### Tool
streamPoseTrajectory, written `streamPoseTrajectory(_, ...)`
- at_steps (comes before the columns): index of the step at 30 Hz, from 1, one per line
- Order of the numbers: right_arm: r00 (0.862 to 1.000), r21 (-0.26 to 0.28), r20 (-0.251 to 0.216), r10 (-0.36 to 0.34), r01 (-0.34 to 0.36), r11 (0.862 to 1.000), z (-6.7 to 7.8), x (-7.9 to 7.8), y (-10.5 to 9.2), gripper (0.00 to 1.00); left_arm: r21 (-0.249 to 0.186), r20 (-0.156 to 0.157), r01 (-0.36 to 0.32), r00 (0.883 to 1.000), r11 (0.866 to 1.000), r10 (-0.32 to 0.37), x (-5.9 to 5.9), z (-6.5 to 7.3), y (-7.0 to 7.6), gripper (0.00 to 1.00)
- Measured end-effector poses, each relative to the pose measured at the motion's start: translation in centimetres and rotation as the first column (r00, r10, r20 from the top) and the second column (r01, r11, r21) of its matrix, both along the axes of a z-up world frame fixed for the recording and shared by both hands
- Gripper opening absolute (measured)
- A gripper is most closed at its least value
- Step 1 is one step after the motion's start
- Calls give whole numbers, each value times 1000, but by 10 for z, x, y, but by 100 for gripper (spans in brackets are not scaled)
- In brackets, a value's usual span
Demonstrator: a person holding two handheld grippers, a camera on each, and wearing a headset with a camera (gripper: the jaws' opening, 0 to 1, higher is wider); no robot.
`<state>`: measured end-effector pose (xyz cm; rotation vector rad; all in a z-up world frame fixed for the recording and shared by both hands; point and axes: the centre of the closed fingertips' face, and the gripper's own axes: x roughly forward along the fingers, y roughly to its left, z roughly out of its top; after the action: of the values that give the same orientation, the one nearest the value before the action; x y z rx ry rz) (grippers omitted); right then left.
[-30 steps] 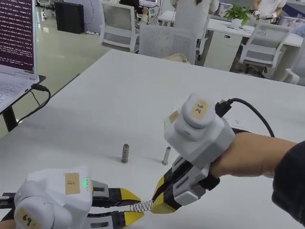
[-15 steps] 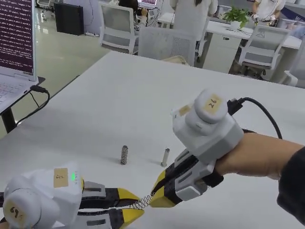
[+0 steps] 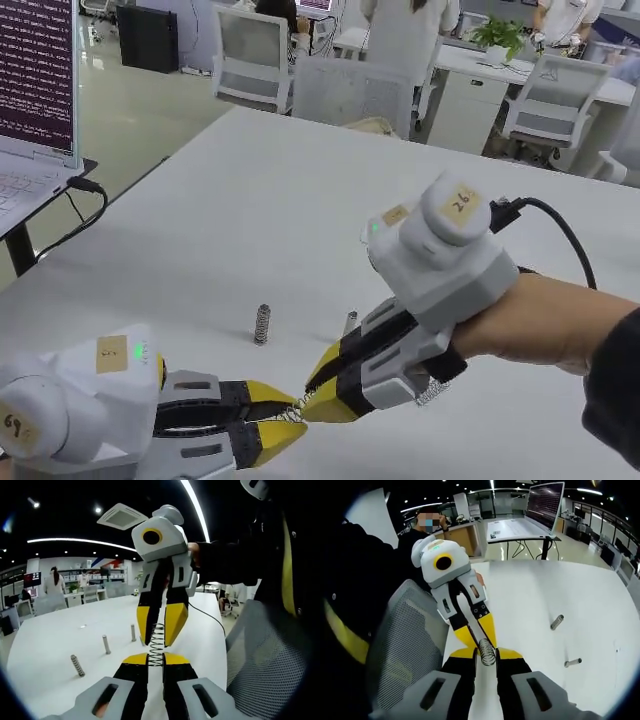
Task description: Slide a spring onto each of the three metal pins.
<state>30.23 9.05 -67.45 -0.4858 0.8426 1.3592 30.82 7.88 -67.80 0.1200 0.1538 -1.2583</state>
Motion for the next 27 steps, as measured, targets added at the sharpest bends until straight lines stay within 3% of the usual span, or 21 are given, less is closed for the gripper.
streamPoseTrajectory(12, 1000, 17, -7, -1, 1, 1000, 1, 1, 4, 9, -17, 3, -9, 1000, 1000, 9, 1, 4, 0, 2)
streamPoseTrajectory(27, 1000, -35, 4, 26, -25, 999, 3, 3, 3, 8, -32, 5, -25, 1000, 999, 25, 6, 6, -1, 4)
